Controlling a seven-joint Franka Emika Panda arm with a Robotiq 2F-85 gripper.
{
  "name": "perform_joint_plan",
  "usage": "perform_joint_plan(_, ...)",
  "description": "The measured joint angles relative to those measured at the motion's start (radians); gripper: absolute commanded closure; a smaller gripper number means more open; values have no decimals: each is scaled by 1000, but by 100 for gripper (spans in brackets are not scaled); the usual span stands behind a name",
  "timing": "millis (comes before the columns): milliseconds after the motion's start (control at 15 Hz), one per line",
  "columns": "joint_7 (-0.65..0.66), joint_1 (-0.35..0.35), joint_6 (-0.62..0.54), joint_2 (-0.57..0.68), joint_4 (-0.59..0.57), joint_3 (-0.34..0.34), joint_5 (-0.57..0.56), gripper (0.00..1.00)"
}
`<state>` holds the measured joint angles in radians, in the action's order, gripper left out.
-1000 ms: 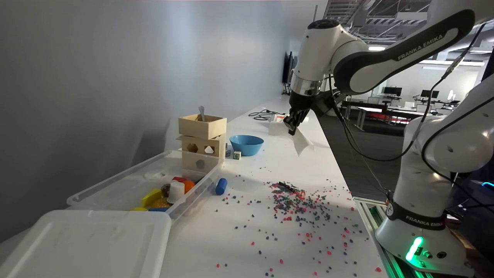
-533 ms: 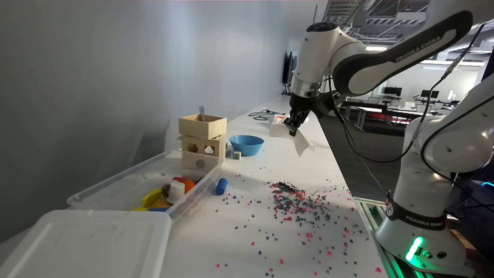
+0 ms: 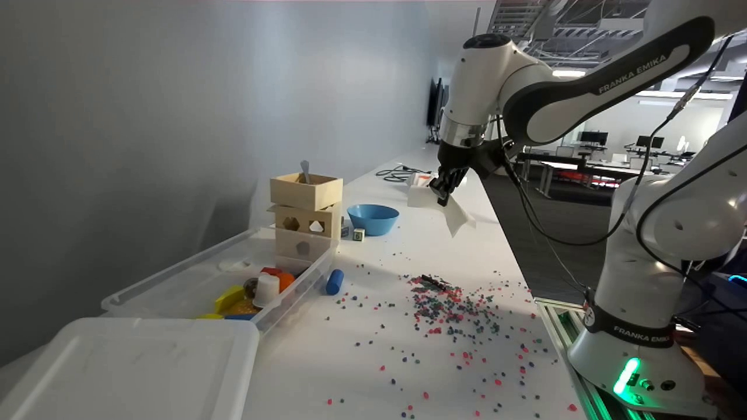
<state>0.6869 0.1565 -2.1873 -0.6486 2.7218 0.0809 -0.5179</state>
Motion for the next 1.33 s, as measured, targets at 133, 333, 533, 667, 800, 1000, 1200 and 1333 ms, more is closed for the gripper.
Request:
perform_joint_plan(133, 0, 0, 0, 0, 0, 0, 0, 98)
perform_joint_plan(333, 0, 0, 0, 0, 0, 0, 0, 98)
perform_joint_plan(533, 0, 0, 0, 0, 0, 0, 0, 98)
perform_joint_plan(667, 0, 0, 0, 0, 0, 0, 0, 98)
perform_joint_plan(800, 0, 0, 0, 0, 0, 0, 0, 98)
perform_joint_plan(1000, 0, 0, 0, 0, 0, 0, 0, 98)
perform_joint_plan(1200, 0, 0, 0, 0, 0, 0, 0, 100)
perform_joint_plan(1333, 0, 1, 0, 0, 0, 1, 0, 100)
